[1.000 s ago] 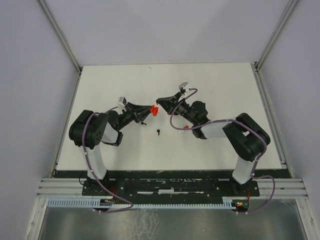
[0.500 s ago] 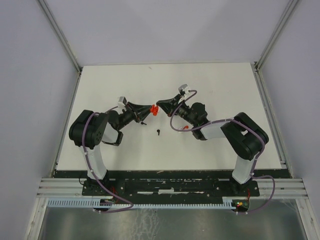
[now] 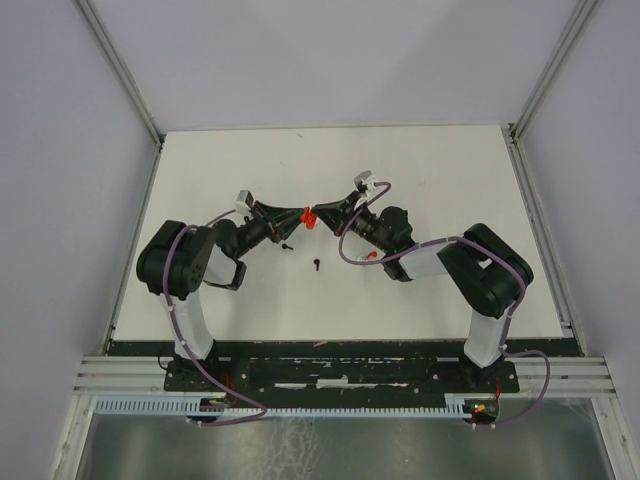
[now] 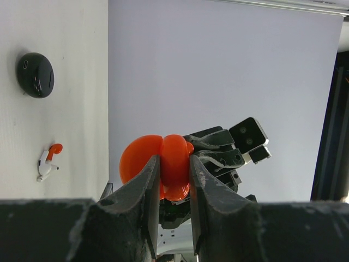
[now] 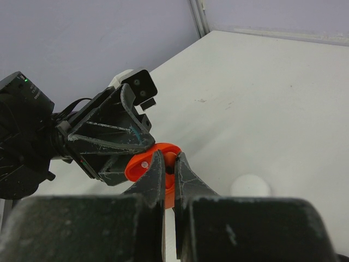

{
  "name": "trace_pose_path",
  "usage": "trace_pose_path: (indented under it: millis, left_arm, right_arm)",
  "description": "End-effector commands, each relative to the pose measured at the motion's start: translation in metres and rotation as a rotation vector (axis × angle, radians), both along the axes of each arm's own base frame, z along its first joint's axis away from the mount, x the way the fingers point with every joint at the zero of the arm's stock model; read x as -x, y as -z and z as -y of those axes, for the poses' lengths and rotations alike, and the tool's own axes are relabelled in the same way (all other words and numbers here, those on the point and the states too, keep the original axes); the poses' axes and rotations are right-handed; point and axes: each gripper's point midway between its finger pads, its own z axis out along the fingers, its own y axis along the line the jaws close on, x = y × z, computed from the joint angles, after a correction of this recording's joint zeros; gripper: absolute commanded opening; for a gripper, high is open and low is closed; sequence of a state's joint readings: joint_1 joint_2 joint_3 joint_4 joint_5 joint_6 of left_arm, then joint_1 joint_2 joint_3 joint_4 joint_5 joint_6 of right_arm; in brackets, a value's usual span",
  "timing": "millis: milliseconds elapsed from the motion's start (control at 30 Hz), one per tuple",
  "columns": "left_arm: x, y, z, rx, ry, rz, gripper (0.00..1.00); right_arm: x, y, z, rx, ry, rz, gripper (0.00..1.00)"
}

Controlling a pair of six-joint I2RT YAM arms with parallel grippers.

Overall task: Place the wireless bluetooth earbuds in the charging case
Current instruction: Place the earbud in the charging case.

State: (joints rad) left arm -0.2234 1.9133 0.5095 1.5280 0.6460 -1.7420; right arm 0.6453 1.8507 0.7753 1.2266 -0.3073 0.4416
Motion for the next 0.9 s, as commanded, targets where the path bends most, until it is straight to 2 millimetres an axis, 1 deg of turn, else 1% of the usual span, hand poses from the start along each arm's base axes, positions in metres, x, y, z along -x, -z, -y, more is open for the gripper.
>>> trace_pose_path:
  millis: [0, 300, 367, 433, 467, 533, 600, 700, 800, 867]
  left_arm:
    - [0.013, -0.061, -0.001, 0.089, 0.023, 0.223, 0.03]
    - [0.013, -0.064, -0.001, 0.096, 0.019, 0.226, 0.03]
    - [0.012, -0.065, -0.001, 0.097, 0.019, 0.229, 0.03]
    - [0.012, -0.066, -0.001, 0.098, 0.017, 0.231, 0.03]
    - [0.012, -0.066, -0.001, 0.098, 0.018, 0.231, 0.03]
    - [0.011, -0.065, -0.001, 0.098, 0.017, 0.229, 0.03]
    - [0.011, -0.064, -0.001, 0.097, 0.017, 0.225, 0.03]
    - [0.011, -0.063, -0.001, 0.095, 0.016, 0.224, 0.03]
    - [0.01, -0.063, -0.002, 0.095, 0.014, 0.224, 0.03]
    - [0.01, -0.062, -0.001, 0.094, 0.016, 0.225, 0.03]
  right_arm:
    - [0.008, -0.014, -0.004, -0.047, -0.034, 0.045, 0.02]
    - [0.011, -0.009, -0.001, -0.041, -0.028, 0.035, 0.02]
    - [0.011, -0.007, -0.001, -0.035, -0.028, 0.027, 0.09]
    - [0.011, -0.006, 0.0, -0.033, -0.024, 0.016, 0.18]
    - [0.01, -0.005, 0.0, -0.033, -0.022, 0.013, 0.21]
    - [0.01, -0.006, 0.0, -0.037, -0.018, 0.009, 0.22]
    - [0.009, -0.006, 0.001, -0.04, -0.01, 0.008, 0.26]
    - [0.009, -0.007, 0.003, -0.04, -0.003, 0.009, 0.28]
    - [0.01, -0.01, 0.004, -0.041, 0.0, 0.009, 0.32]
    - [0.01, -0.014, 0.006, -0.048, 0.008, 0.017, 0.34]
